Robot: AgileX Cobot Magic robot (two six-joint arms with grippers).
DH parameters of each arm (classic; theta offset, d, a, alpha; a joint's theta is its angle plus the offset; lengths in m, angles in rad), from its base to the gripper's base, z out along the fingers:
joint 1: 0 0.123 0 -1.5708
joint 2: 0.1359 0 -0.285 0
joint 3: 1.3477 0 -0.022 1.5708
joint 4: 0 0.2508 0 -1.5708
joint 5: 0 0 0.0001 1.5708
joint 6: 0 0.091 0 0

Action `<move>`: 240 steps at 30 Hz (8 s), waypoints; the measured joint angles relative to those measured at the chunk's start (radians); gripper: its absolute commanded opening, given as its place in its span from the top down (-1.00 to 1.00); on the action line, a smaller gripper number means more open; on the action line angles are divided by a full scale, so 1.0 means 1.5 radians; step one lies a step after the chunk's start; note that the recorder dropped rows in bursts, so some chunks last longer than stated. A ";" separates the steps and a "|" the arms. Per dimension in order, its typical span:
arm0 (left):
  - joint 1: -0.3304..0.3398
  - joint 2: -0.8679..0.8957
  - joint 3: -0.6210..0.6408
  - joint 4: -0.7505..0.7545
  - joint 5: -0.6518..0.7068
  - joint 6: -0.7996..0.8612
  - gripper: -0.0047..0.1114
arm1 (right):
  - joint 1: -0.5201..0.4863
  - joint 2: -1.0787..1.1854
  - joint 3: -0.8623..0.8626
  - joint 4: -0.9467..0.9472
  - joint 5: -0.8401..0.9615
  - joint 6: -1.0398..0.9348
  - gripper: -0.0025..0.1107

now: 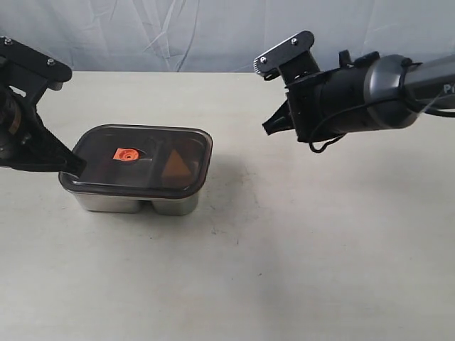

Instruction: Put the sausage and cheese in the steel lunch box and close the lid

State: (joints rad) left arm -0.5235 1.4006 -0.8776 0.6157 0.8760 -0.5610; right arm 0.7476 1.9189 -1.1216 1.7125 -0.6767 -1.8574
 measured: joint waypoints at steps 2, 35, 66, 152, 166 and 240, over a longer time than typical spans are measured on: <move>0.000 0.000 0.000 0.000 0.000 0.000 0.92 | -0.022 0.011 -0.005 -0.067 0.005 0.026 0.97; 0.002 0.000 0.000 -0.112 -0.028 -0.001 0.92 | -0.116 0.007 -0.144 -0.140 0.925 0.317 0.97; 0.002 0.000 0.000 -0.115 -0.028 -0.001 0.92 | -0.006 -0.020 -0.129 -1.088 0.927 1.503 0.97; 0.002 -0.055 0.000 0.045 -0.022 -0.086 0.92 | 0.069 0.042 -0.163 -1.055 0.933 1.502 0.97; 0.082 -0.017 0.000 -0.168 -0.109 0.088 0.92 | 0.069 -0.013 -0.163 -1.160 0.940 1.555 0.97; 0.191 0.160 0.000 -0.347 -0.405 0.240 0.92 | 0.152 0.067 -0.255 -1.138 0.891 1.454 0.97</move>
State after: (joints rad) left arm -0.2364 1.6413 -0.8775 0.0958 0.2683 -0.2003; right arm 0.9758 2.0192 -1.5043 0.0055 0.6591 0.3234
